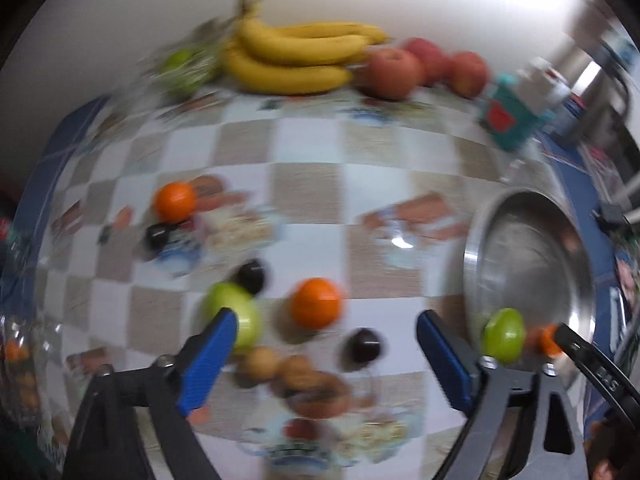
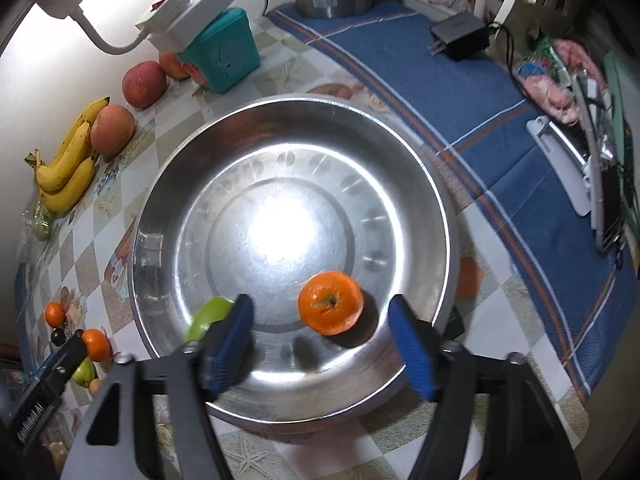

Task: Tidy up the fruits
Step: 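Lower the mango into the bowl with the left tool while the right tool releases the tangerine there, then move the right tool toward a dark plum while the left tool approaches a green pear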

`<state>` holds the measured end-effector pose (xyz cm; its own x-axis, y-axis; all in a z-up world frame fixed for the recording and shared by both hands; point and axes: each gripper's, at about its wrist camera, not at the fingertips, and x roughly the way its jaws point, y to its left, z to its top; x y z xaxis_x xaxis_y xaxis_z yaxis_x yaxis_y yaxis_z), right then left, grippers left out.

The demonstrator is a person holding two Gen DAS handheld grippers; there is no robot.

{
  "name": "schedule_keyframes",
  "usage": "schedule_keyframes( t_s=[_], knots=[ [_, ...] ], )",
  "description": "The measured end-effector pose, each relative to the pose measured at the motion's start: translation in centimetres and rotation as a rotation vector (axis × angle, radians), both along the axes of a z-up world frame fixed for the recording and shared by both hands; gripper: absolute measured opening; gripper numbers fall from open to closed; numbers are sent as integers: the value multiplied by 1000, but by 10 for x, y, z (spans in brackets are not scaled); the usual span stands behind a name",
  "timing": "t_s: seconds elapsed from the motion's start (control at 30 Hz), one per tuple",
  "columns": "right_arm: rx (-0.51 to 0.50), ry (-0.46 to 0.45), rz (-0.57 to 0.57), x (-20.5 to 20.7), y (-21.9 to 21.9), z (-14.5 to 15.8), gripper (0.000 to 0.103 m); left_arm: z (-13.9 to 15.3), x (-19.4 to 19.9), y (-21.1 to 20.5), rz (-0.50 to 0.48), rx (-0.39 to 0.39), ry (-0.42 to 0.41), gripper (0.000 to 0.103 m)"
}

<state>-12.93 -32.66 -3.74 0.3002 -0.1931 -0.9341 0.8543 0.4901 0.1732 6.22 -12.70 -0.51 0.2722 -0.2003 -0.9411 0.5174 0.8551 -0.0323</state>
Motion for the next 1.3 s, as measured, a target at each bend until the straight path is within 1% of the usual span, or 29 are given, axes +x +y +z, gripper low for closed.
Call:
schedule_keyframes(
  t_s=[0.03, 0.13, 0.33, 0.57, 0.67, 0.77, 0.9, 0.93, 0.97, 1.07, 1.3],
  knots=[
    [-3, 3, 2, 1, 1, 0, 74, 1, 7, 10, 30, 10, -5, 100],
    [-7, 17, 16, 3, 4, -3, 84, 3, 25, 33, 98, 45, -22, 102],
    [-21, 32, 58, 12, 14, -3, 84, 1, 49, 71, 199, 136, -73, 103],
    [-42, -1, 158, 31, 38, 8, 84, 0, 54, 83, 200, 209, -131, 103],
    [-60, -9, 201, 38, 48, 12, 100, 0, 57, 85, 199, 201, -132, 103],
    [-78, -13, 237, 44, 59, 16, 100, 2, 57, 87, 192, 178, -130, 103],
    [-94, -29, 307, 53, 79, 19, 100, 1, 57, 89, 192, 166, -133, 103],
    [-99, -40, 331, 56, 86, 20, 100, 1, 57, 90, 193, 162, -134, 103],
    [-108, -68, 320, 59, 91, 21, 100, 2, 57, 91, 195, 158, -135, 103],
    [-123, -110, 388, 67, 109, 25, 100, 5, 57, 94, 201, 143, -143, 103],
    [-110, -112, 487, 87, 135, 23, 100, 6, 61, 102, 240, 102, -143, 103]
  ],
)
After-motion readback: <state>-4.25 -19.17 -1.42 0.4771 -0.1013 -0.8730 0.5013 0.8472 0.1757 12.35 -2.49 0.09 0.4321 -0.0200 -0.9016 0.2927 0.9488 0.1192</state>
